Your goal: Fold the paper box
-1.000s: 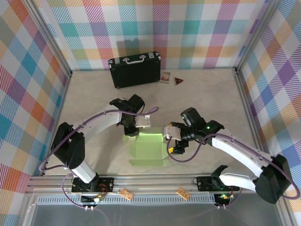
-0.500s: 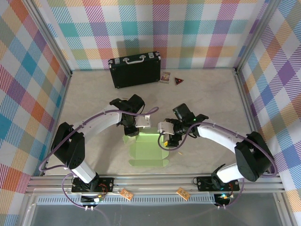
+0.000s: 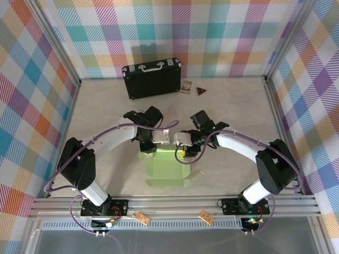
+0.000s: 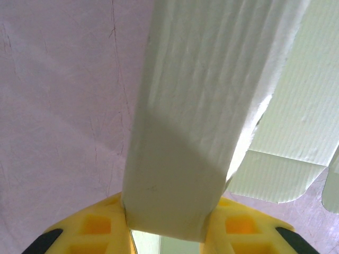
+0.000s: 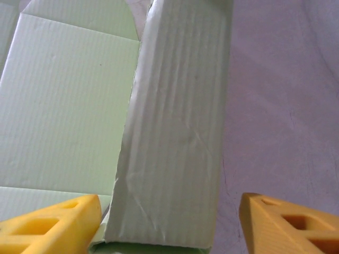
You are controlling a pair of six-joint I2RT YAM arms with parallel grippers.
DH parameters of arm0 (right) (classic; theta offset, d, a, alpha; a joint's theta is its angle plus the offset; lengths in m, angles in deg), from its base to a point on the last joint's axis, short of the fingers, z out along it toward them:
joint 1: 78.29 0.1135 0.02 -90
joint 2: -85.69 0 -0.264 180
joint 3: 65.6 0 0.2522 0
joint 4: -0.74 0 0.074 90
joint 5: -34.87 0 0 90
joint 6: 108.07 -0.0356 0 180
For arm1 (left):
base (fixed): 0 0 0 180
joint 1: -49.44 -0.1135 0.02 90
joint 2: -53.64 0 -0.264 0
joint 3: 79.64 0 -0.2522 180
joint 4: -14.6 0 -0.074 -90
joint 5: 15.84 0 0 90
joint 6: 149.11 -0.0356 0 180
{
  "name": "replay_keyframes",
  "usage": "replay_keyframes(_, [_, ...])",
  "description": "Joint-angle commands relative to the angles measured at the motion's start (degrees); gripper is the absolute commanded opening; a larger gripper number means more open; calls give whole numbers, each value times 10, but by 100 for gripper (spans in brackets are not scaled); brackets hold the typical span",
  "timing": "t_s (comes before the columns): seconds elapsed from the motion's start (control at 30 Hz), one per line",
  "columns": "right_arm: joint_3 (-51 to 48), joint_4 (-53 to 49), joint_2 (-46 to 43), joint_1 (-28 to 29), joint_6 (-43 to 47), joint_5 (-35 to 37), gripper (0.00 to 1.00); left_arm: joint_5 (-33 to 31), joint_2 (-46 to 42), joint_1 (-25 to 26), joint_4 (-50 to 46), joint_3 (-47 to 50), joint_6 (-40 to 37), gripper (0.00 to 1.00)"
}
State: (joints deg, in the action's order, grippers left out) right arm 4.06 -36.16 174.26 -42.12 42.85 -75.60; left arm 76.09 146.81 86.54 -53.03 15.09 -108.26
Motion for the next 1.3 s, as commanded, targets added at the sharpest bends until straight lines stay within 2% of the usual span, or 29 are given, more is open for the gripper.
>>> replay_keyframes(0.0, [22,-30,10,-5,23,-26,65,-19,5,8,-17,14,-13,24])
replay_keyframes(0.43, [38,-55,28,-6,18,-40,48,-29,9,9,-11,13,-3,25])
replay_keyframes(0.67, [38,-62,28,-6,18,-34,45,-39,2,9,-1,12,8,30])
replay_keyframes(0.87, [38,-62,26,-6,16,-33,44,-47,-27,9,36,5,34,39])
replay_keyframes(1.07, [36,-63,24,-7,15,-22,44,27,-104,5,61,-10,67,46])
replay_keyframes(1.17, [34,-62,21,-11,15,-21,44,50,-159,-7,88,-4,106,53])
replay_keyframes(1.27, [33,-59,20,-13,15,-19,44,26,-218,-38,165,31,206,64])
